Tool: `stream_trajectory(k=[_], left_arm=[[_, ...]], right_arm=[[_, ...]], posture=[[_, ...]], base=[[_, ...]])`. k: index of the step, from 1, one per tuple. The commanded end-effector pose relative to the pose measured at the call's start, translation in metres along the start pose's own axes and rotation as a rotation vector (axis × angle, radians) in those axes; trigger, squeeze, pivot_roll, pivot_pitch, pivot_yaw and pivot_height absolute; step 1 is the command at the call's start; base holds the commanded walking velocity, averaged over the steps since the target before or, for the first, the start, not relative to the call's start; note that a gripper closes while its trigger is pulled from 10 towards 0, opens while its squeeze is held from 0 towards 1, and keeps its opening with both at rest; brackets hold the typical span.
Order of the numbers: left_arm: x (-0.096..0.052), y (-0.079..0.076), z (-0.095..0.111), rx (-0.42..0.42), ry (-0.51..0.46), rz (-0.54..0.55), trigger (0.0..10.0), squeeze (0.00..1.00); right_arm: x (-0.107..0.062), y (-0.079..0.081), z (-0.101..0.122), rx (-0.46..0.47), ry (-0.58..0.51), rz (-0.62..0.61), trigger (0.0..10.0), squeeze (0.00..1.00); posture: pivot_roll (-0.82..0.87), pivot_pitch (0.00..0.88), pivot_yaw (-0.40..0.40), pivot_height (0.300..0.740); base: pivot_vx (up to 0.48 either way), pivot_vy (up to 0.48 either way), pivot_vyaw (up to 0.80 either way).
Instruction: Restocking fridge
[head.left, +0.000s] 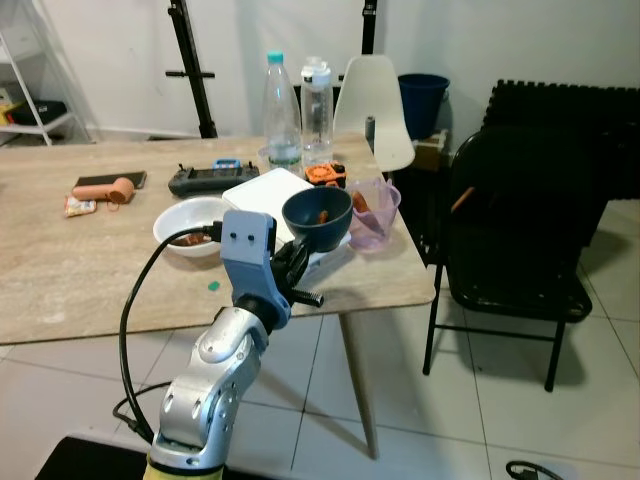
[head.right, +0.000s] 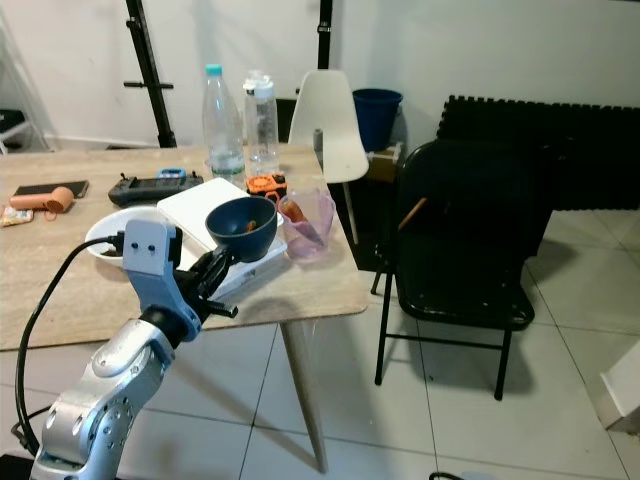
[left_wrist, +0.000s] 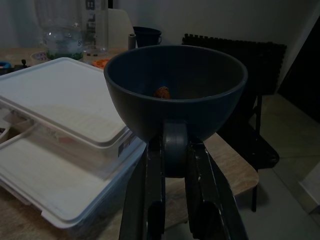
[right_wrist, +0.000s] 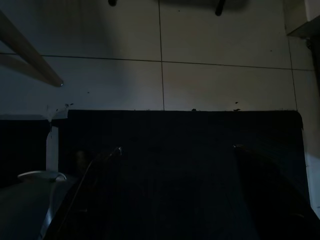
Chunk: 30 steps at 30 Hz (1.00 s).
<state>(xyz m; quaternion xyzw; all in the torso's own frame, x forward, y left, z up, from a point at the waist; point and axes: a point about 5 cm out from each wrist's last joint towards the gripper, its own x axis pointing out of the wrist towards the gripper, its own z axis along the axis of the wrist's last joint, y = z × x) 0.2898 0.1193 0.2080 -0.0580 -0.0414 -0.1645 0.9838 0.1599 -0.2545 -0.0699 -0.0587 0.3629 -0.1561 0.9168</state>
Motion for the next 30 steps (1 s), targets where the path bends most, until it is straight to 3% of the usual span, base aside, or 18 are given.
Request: stream_trajectory(k=[1, 7, 30], left_arm=[[-0.0007, -0.0005, -0.0013, 0.0, 0.004, 0.0, 10.0, 0.0], [-0.0005, 0.0003, -0.0026, 0.001, 0.01, 0.005, 10.0, 0.0], [-0.0001, 0.001, -0.0062, 0.008, 0.023, 0.008, 10.0, 0.0]], right_arm=[[-0.001, -0.0009, -0.0034, 0.005, 0.014, -0.007, 10.0, 0.19], [-0.0011, -0.0006, -0.0039, 0.015, 0.019, -0.008, 10.0, 0.18], [-0.0012, -0.0031, -0.0055, 0.022, 0.03, -0.019, 10.0, 0.18]], posture=[[-0.1, 0.08, 0.006, 0.74], [-0.1, 0.079, 0.006, 0.74], [-0.1, 0.076, 0.005, 0.74]], base=[[0.0, 0.0, 0.0], [0.0, 0.0, 0.0], [0.0, 0.0, -0.78]])
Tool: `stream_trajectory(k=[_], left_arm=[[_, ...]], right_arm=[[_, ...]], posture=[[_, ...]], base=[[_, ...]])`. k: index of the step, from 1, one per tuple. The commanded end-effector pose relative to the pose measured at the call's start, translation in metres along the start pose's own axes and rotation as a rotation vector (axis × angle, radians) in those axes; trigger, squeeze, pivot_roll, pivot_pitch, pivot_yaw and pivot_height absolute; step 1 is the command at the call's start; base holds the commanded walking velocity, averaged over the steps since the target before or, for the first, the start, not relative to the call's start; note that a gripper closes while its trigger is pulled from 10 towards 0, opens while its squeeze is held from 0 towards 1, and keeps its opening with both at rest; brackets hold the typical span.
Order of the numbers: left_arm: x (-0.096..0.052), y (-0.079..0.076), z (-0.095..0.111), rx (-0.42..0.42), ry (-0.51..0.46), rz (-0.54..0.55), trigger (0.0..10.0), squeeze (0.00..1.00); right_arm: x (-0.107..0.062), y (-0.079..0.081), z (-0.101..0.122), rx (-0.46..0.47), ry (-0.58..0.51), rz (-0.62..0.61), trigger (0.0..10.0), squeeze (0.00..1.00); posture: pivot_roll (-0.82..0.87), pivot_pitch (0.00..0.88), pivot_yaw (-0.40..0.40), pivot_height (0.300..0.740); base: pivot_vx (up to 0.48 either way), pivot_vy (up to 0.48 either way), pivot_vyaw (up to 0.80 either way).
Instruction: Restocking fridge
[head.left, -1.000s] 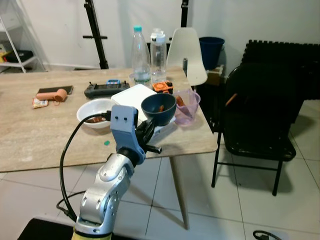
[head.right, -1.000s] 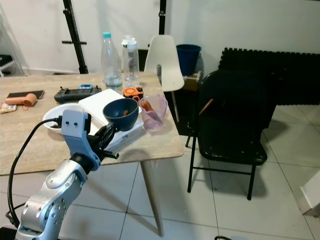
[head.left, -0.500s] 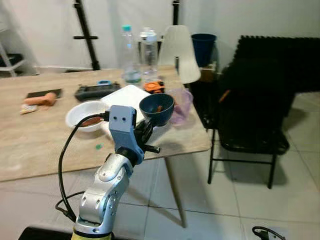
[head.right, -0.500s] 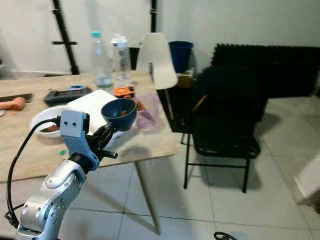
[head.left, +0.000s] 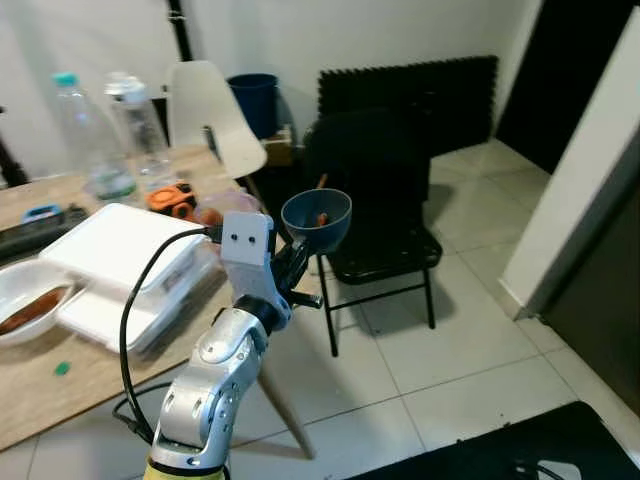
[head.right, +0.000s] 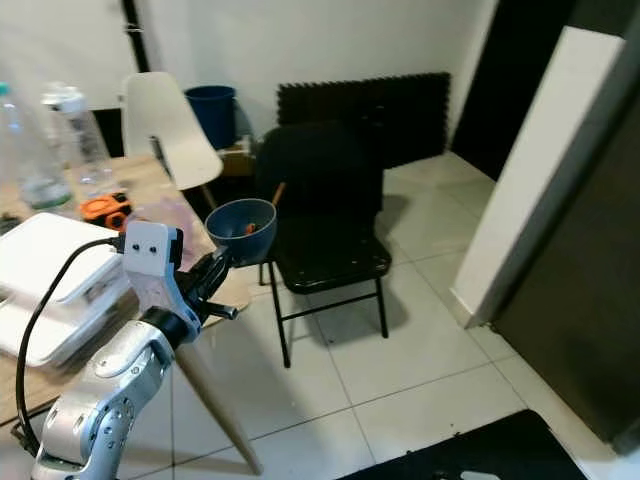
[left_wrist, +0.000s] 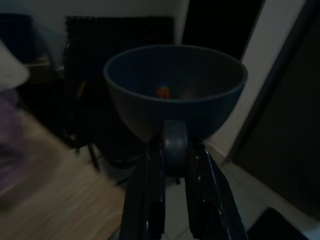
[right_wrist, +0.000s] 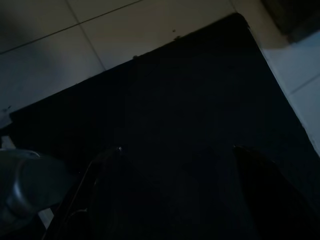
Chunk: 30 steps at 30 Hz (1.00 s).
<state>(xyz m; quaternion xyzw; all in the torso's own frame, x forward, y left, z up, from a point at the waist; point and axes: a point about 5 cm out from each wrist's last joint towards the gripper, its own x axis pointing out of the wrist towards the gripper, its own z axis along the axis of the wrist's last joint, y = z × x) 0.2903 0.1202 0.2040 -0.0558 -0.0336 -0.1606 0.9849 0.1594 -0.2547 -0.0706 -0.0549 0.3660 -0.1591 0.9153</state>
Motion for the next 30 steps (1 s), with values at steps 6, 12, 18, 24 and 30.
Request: stream_trajectory(k=[6, 12, 18, 24, 30], left_arm=[[0.0001, -0.0005, -0.0033, 0.007, 0.009, -0.003, 10.0, 0.0], [0.0004, -0.0001, -0.0041, 0.005, 0.009, 0.001, 10.0, 0.0], [0.0006, -0.0002, -0.0041, 0.004, 0.007, 0.0, 10.0, 0.0], [0.001, -0.0007, -0.004, 0.005, 0.007, -0.003, 10.0, 0.0], [0.0011, -0.0004, -0.0041, 0.005, 0.007, -0.001, 10.0, 0.0]], right_arm=[[-0.0014, -0.0031, -0.0049, 0.012, 0.022, -0.016, 10.0, 0.18], [-0.0016, -0.0035, -0.0054, 0.012, 0.023, -0.017, 10.0, 0.18], [-0.0016, -0.0042, -0.0054, 0.01, 0.023, -0.019, 10.0, 0.18], [-0.0017, -0.0047, -0.0055, 0.01, 0.024, -0.019, 10.0, 0.18], [-0.002, -0.0046, -0.0066, 0.008, 0.028, -0.018, 10.0, 0.18]], posture=[[-0.1, 0.074, 0.006, 0.74], [-0.11, 0.073, 0.006, 0.74], [-0.11, 0.074, 0.006, 0.74], [-0.11, 0.077, 0.006, 0.74], [-0.1, 0.078, 0.006, 0.74]], base=[[0.0, 0.0, -0.77], [0.0, 0.0, -0.77], [0.0, 0.0, -0.77], [0.0, 0.0, -0.77], [0.0, 0.0, -0.77]])
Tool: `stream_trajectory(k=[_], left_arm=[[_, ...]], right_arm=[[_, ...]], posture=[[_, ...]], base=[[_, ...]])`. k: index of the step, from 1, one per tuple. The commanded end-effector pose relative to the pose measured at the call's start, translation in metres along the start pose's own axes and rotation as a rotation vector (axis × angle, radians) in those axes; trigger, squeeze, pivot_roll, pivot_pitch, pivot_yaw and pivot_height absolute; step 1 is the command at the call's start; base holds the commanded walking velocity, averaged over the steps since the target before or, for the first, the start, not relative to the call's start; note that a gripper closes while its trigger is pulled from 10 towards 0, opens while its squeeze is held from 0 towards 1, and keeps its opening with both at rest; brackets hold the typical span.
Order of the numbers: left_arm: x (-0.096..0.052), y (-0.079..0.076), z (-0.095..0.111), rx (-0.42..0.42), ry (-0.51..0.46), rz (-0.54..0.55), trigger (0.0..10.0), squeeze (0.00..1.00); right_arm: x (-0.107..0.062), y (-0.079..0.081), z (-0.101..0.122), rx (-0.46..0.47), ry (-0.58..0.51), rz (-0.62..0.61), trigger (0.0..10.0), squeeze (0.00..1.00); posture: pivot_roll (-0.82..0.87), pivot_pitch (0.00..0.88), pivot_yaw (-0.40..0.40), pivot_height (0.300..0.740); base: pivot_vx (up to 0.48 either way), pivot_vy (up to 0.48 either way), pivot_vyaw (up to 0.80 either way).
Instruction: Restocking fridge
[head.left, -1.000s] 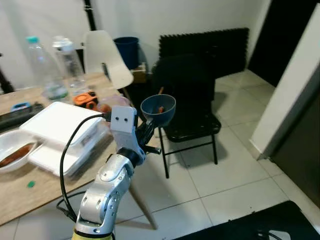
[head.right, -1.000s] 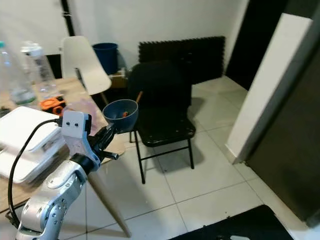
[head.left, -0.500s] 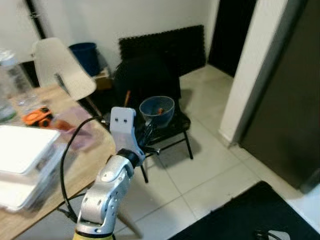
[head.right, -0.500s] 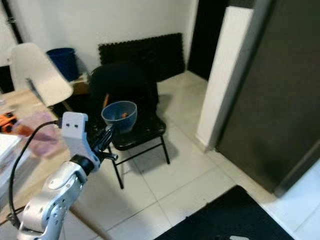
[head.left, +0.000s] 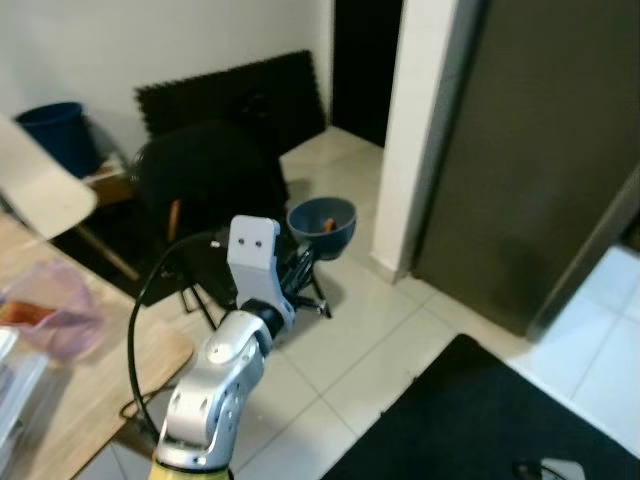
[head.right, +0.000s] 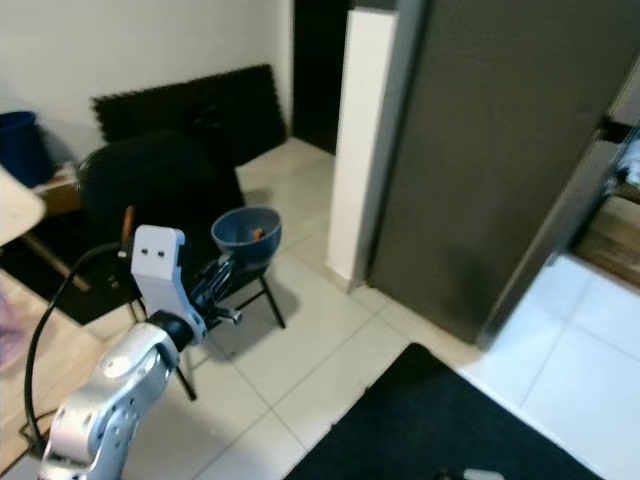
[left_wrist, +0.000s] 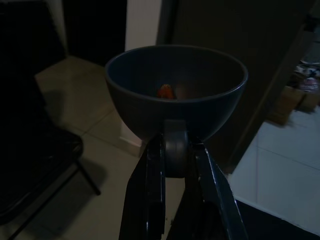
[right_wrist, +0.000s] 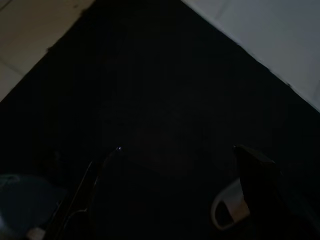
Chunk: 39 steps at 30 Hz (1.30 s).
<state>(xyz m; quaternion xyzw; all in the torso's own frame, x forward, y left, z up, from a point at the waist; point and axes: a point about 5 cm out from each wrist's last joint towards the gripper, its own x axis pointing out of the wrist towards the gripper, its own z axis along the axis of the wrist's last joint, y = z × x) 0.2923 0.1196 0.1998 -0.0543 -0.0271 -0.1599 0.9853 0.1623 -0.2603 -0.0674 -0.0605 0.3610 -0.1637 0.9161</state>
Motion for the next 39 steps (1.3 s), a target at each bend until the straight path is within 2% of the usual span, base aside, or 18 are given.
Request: stream_trajectory(k=[1, 39], left_arm=[[-0.0007, -0.0007, 0.0003, 0.005, -0.007, -0.003, 10.0, 0.0], [-0.004, -0.0026, -0.0022, 0.001, -0.005, -0.017, 10.0, 0.0]], right_arm=[[-0.0038, 0.0006, -0.0109, 0.013, 0.04, -0.005, 10.0, 0.19], [-0.0046, 0.0018, -0.0132, 0.008, 0.051, -0.002, 10.0, 0.19]], posture=[[-0.1, 0.078, 0.006, 0.74], [-0.1, 0.082, 0.005, 0.74]], base=[[0.0, 0.0, -0.77], [0.0, 0.0, -0.77]])
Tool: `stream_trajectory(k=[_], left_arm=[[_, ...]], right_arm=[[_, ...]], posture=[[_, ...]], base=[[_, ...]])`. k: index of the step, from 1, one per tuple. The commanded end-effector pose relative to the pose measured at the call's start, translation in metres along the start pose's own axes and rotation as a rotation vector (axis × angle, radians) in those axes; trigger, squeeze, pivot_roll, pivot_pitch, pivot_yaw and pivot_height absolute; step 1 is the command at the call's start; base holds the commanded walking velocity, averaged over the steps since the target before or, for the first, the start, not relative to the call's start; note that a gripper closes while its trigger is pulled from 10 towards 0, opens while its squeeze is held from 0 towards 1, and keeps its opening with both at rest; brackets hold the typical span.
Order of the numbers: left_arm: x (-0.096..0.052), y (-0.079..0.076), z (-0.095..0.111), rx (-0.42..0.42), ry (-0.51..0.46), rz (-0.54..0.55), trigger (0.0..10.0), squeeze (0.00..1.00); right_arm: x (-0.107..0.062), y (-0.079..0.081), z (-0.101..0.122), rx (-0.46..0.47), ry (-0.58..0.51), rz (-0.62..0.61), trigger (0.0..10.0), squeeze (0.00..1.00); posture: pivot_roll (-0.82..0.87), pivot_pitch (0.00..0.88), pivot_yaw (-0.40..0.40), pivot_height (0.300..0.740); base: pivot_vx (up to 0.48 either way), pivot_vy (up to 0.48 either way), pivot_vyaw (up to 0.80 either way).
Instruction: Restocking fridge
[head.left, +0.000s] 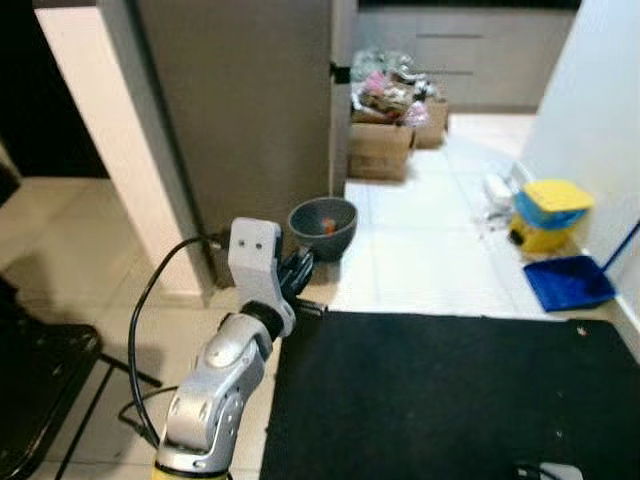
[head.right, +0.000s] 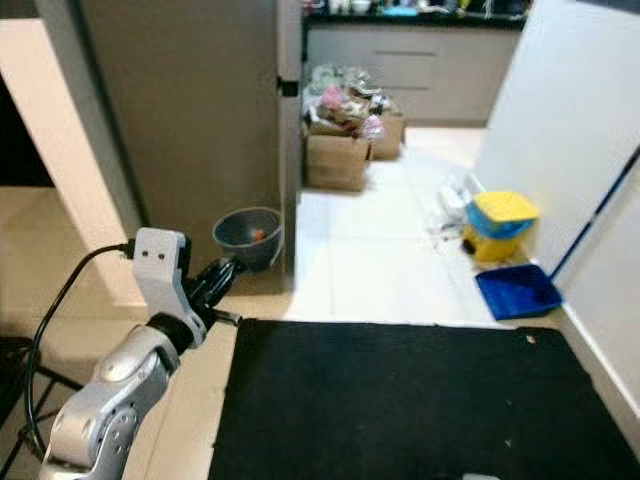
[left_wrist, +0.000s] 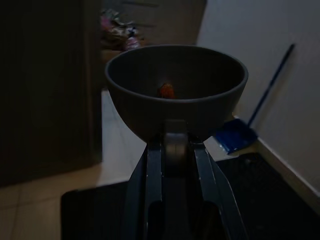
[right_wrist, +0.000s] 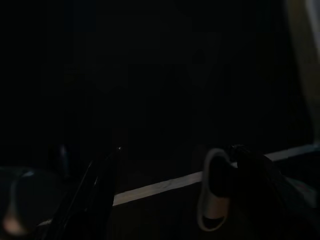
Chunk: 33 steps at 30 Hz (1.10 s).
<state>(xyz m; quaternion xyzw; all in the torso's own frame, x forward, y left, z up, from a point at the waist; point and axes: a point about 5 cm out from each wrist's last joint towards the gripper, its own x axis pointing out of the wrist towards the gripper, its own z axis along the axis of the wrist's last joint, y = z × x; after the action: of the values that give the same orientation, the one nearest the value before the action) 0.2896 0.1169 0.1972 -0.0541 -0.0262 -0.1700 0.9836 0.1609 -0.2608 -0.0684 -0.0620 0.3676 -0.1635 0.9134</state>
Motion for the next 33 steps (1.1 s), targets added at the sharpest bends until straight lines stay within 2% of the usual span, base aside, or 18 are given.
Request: stream_trajectory(k=[1, 18, 29, 33], left_arm=[[-0.002, 0.0, 0.001, 0.0, -0.008, 0.001, 10.0, 0.0], [-0.003, 0.002, -0.003, 0.013, 0.008, 0.012, 10.0, 0.0], [-0.005, 0.004, -0.007, 0.028, 0.009, 0.014, 10.0, 0.0], [-0.006, 0.003, -0.01, 0.056, 0.01, 0.019, 10.0, 0.0]], right_arm=[[-0.004, 0.003, -0.012, 0.014, 0.037, -0.001, 10.0, 0.19], [-0.005, 0.003, -0.012, 0.01, 0.034, -0.001, 10.0, 0.19], [-0.004, 0.007, -0.006, -0.01, -0.002, 0.017, 10.0, 0.2], [-0.001, 0.017, 0.007, -0.085, -0.076, 0.064, 10.0, 0.19]], posture=[[-0.1, 0.082, 0.005, 0.74], [-0.1, 0.083, 0.005, 0.74], [-0.1, 0.085, 0.004, 0.74], [-0.1, 0.082, 0.002, 0.74]], base=[[0.0, 0.0, -0.77], [0.0, 0.0, -0.73], [0.0, 0.0, 0.0], [0.0, 0.0, 0.0]])
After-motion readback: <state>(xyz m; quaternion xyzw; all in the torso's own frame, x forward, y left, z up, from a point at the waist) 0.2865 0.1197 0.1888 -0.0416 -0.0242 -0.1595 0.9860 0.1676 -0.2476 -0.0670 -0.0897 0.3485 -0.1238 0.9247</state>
